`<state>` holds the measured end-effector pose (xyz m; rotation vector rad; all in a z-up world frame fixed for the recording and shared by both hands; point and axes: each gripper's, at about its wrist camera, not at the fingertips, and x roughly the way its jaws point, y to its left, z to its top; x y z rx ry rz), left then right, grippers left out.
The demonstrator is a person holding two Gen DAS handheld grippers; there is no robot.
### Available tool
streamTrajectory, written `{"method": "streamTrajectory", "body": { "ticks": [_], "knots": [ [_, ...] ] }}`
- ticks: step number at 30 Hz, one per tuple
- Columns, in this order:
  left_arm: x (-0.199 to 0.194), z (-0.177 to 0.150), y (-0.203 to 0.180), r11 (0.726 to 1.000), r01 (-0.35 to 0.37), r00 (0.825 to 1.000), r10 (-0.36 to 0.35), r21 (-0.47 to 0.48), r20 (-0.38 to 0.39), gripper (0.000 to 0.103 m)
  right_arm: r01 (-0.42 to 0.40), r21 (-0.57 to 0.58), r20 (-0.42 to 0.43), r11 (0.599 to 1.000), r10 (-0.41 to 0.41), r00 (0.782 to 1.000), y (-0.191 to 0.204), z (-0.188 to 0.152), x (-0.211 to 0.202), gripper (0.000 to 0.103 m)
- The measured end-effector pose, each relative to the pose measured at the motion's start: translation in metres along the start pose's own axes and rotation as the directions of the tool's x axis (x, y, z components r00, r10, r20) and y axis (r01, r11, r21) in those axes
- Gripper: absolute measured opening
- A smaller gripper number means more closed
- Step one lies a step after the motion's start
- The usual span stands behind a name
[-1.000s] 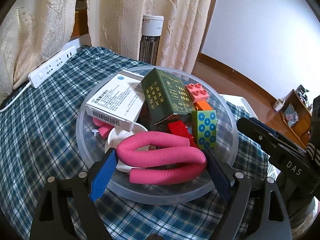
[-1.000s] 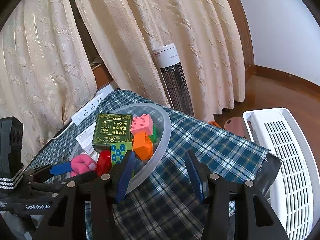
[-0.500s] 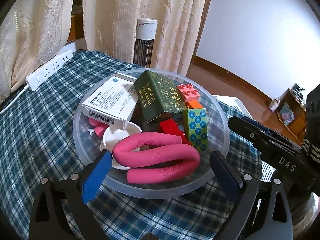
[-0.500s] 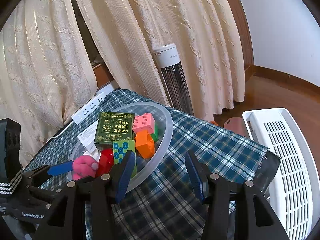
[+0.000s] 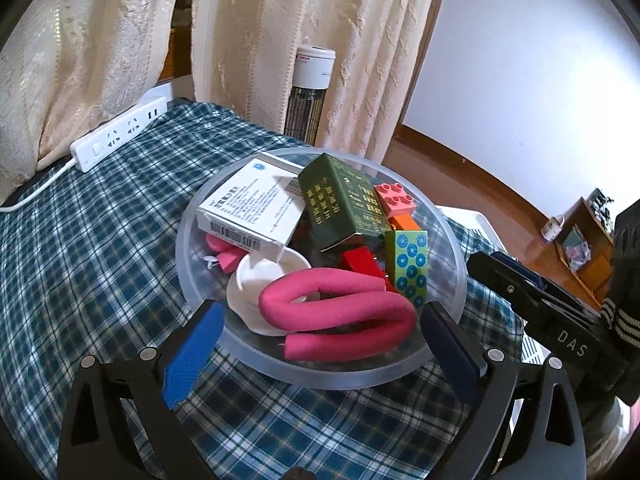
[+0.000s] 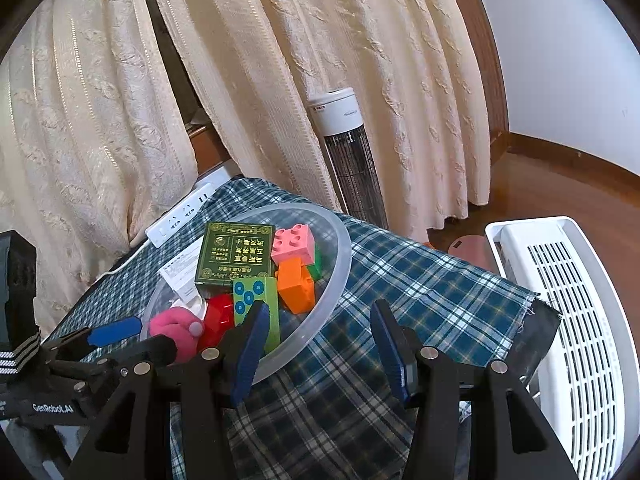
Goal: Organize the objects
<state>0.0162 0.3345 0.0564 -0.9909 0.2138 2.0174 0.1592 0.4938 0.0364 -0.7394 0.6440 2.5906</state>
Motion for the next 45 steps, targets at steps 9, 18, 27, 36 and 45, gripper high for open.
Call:
{"method": "streamTrajectory", "body": {
  "ticks": [9, 18, 27, 36, 45],
  "knots": [
    [-0.017, -0.002, 0.006, 0.995, -0.096, 0.994, 0.096, -0.011, 0.049, 0.099, -0.005, -0.019, -0.006, 1.000, 0.005, 1.000, 0.012, -0.005, -0.005, 0.082],
    [-0.048, -0.007, 0.017, 0.975, -0.218, 0.965, 0.221, -0.034, 0.141, 0.099, -0.020, -0.025, -0.038, 0.999, 0.019, 0.999, 0.024, -0.017, -0.008, 0.097],
    [-0.059, -0.017, 0.023, 0.940, -0.341, 0.933, 0.342, -0.034, 0.114, 0.099, -0.017, -0.062, -0.046, 0.998, 0.014, 0.999, 0.046, -0.024, -0.013, 0.102],
    [-0.072, -0.025, 0.029, 0.927, -0.371, 0.919, 0.376, -0.063, 0.121, 0.099, 0.011, -0.108, -0.040, 0.994, -0.016, 0.999, 0.059, -0.031, -0.020, 0.102],
    [-0.070, -0.026, 0.020, 0.919, -0.392, 0.914, 0.393, -0.033, 0.095, 0.099, 0.048, -0.150, -0.014, 0.988, -0.051, 0.999, 0.063, -0.034, -0.024, 0.102]
  ]
}}
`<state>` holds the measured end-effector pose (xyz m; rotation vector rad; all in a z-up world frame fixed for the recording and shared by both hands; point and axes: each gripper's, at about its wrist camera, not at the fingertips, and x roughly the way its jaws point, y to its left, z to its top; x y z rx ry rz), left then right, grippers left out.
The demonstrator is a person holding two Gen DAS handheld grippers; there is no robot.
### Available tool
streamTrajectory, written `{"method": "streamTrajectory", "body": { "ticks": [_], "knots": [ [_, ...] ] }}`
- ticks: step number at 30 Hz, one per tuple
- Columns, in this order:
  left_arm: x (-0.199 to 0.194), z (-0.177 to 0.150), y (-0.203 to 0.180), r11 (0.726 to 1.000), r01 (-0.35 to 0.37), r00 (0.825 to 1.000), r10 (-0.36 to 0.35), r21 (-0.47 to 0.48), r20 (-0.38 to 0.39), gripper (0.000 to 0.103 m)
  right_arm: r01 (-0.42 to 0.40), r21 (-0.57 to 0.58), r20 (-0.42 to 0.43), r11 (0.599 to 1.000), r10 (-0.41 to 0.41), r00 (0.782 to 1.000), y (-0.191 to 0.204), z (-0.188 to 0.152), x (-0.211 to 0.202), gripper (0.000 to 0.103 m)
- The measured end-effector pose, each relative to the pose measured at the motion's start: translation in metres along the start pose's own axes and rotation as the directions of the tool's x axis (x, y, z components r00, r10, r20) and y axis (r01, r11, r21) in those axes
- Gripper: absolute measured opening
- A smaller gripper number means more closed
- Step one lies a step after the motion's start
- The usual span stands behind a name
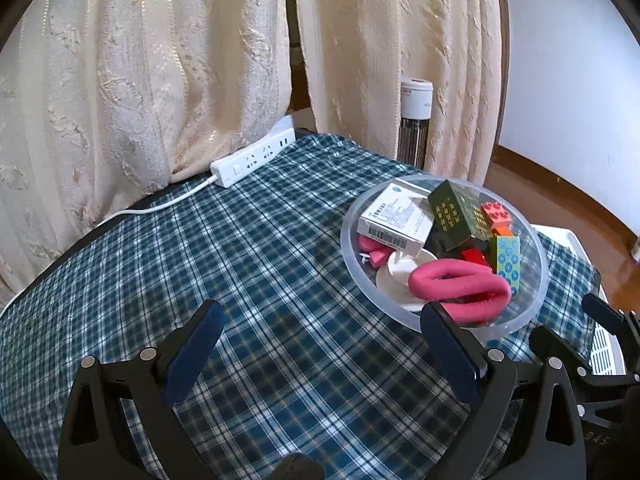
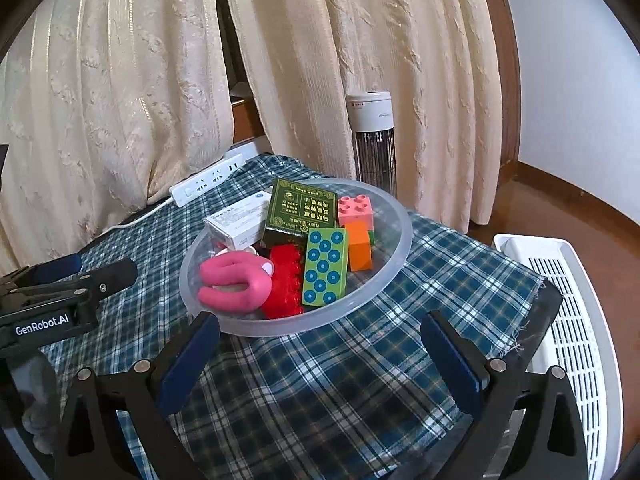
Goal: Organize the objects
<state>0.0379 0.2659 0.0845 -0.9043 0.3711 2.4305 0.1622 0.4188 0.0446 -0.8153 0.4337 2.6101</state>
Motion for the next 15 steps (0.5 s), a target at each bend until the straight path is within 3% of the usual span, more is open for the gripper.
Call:
{"method": "streamTrajectory", "body": {
  "ticks": [7, 15],
  "knots": [
    [0.0026, -0.0029, -0.0070, 0.999, 0.050, 0.999, -0.049, 0.019, -0.015, 0.099, 0.003, 0.014, -0.006, 1.000, -0.003, 1.000, -0.0038, -0.0002, 0.0020, 0.102],
    [0.0047, -0.0057, -0.0068, 0.999, 0.037, 0.999, -0.037, 0.031, -0.021, 0.099, -0.005, 0.008, -0.017, 1.000, 0.005, 1.000, 0.0007, -0.0009, 0.0050, 0.102]
  ]
}}
